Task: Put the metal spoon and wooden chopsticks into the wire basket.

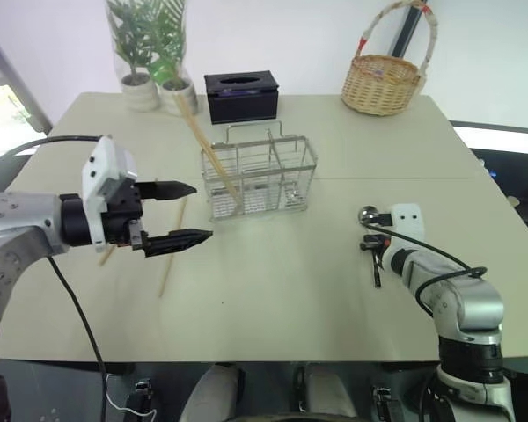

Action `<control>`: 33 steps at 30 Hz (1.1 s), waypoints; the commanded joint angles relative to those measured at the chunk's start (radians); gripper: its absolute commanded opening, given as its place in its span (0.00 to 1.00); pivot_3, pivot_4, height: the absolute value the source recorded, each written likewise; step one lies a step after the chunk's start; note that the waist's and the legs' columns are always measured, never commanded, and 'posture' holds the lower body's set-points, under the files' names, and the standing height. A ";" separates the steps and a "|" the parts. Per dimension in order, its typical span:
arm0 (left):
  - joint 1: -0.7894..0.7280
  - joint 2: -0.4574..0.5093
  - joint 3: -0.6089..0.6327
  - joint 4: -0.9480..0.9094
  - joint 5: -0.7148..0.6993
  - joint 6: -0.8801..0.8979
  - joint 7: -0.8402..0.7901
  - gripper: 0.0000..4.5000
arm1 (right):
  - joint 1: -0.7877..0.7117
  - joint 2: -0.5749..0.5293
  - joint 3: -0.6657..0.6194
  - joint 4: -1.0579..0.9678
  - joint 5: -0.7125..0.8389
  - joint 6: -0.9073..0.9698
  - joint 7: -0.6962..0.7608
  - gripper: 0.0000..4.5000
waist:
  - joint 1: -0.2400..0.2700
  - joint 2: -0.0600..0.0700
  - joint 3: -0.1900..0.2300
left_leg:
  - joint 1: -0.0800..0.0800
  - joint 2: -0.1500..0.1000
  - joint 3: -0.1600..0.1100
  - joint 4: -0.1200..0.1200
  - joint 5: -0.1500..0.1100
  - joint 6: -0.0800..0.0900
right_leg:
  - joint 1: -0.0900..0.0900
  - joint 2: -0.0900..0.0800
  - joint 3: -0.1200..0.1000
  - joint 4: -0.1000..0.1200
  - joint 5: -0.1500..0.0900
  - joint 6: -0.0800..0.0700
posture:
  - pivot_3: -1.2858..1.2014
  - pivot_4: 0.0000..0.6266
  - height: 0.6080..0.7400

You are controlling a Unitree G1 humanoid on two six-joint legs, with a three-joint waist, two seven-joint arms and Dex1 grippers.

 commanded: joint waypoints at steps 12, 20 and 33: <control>-0.075 -0.041 -0.008 0.046 0.026 -0.036 0.075 1.00 | -0.186 -0.024 -0.115 -0.019 0.027 -0.376 0.070 0.01 | -0.022 0.002 0.002 | 0.000 -0.001 0.001 0.000 0.000 0.000 | 0.000 0.001 0.001 0.000 0.000 0.001 | 0.52 0.24 0.32; -0.099 -0.096 0.000 0.078 0.063 -0.062 0.149 1.00 | -0.549 0.129 -0.099 0.095 0.158 -0.476 0.066 0.01 | -0.047 -0.001 0.001 | 0.000 0.003 -0.003 -0.001 0.000 0.000 | -0.002 0.006 0.001 0.002 0.002 0.003 | 0.52 0.24 0.32; -0.008 -0.091 0.145 -0.032 -0.004 -0.007 0.272 1.00 | -0.741 0.374 0.070 0.622 0.050 -0.907 0.180 0.01 | -0.041 0.000 0.001 | -0.002 0.000 -0.002 -0.001 0.000 0.000 | -0.013 0.005 0.003 0.008 0.003 0.003 | 0.52 0.24 0.32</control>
